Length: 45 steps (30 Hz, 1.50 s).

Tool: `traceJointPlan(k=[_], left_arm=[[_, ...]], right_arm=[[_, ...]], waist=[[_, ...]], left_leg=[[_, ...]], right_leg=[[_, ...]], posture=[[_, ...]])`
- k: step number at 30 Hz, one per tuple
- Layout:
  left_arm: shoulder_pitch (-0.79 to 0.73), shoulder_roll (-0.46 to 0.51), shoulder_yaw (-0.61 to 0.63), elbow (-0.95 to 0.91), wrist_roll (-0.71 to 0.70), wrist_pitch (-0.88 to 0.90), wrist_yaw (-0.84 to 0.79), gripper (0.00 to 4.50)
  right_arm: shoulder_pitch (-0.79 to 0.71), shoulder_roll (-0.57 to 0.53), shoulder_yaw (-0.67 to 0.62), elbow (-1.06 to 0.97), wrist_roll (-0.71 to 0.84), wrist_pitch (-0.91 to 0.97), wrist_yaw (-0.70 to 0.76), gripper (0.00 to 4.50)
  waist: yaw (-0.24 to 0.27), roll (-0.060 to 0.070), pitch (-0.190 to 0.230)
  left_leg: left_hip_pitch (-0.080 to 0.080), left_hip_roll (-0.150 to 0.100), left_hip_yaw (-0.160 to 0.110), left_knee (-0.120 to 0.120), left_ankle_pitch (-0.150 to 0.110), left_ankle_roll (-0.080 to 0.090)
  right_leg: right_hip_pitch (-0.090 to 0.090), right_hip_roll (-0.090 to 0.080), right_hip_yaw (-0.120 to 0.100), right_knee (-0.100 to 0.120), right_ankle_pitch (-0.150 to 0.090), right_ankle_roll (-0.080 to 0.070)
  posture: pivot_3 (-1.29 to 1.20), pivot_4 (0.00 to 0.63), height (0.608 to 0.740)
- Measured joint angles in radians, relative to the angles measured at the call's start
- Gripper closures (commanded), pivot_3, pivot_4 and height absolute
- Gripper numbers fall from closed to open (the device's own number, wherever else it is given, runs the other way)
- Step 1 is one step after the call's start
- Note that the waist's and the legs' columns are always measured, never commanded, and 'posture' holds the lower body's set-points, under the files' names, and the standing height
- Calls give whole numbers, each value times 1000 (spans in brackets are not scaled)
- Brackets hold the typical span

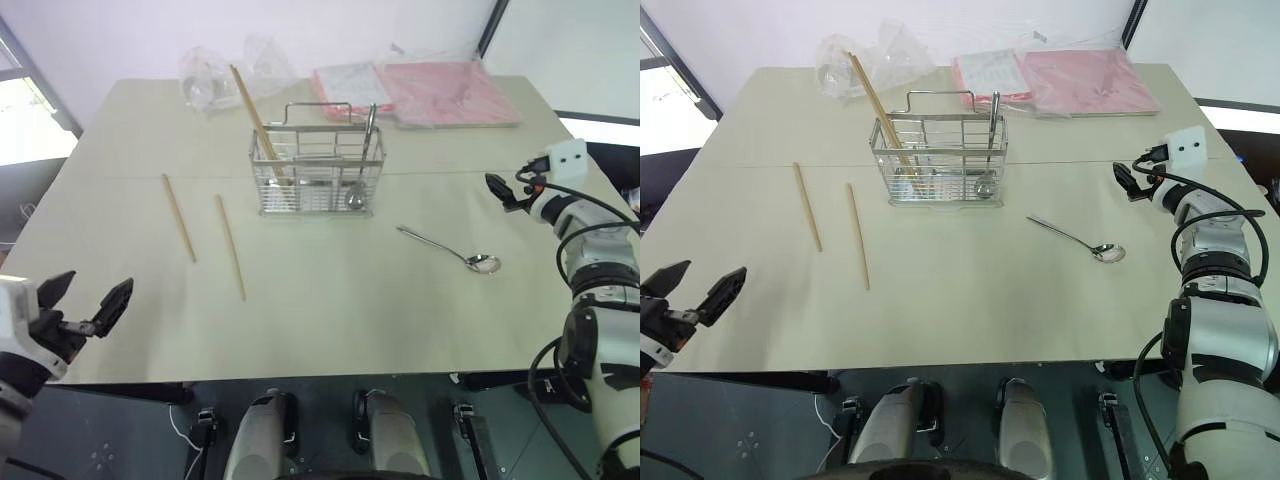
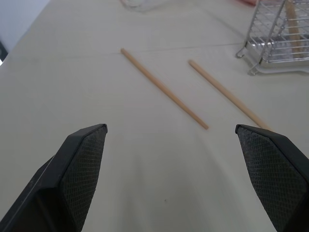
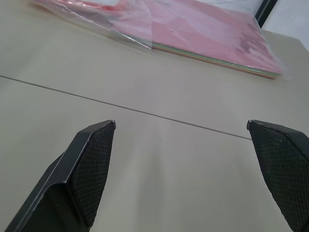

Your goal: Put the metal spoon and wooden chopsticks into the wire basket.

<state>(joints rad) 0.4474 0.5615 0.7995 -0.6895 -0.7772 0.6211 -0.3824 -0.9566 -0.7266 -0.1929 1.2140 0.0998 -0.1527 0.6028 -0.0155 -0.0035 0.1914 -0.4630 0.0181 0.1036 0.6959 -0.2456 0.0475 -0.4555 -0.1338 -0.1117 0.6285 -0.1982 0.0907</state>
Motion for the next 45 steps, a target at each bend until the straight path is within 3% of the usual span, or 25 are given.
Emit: traceJointPlan(k=[19,25,29,37,45], left_arm=[[-104,66,-2,21,-38,33,51,26],[-274,140,-54,27,-81,90,90,26],[-463,191,-175,39,-134,134,107,26],[-810,226,-510,41,-262,229,14,26],[-969,189,-745,111,-215,238,-151,26]], right_arm=[[6,-5,0,-2,0,0,12,0],[-1,-30,9,-14,-8,-6,73,0],[-44,-53,54,-34,-37,-20,195,0],[-120,-101,209,-69,-122,44,595,0],[-125,-123,348,-95,-209,162,888,0]], waist=[[1,0,0],[4,0,0],[0,0,0],[3,0,0],[2,0,0]], left_leg=[[0,0,0,0,3,-3],[1,0,0,1,3,-4],[1,-1,0,0,5,-5],[2,-1,0,1,5,-6],[2,-1,0,1,6,-6]], right_leg=[[1,0,0,0,0,0],[1,0,0,1,0,0],[2,0,0,2,2,3],[4,0,0,1,2,4],[4,1,0,2,2,4]], posture=[[0,150,699],[0,150,699],[0,150,699],[0,150,699],[0,150,699]])
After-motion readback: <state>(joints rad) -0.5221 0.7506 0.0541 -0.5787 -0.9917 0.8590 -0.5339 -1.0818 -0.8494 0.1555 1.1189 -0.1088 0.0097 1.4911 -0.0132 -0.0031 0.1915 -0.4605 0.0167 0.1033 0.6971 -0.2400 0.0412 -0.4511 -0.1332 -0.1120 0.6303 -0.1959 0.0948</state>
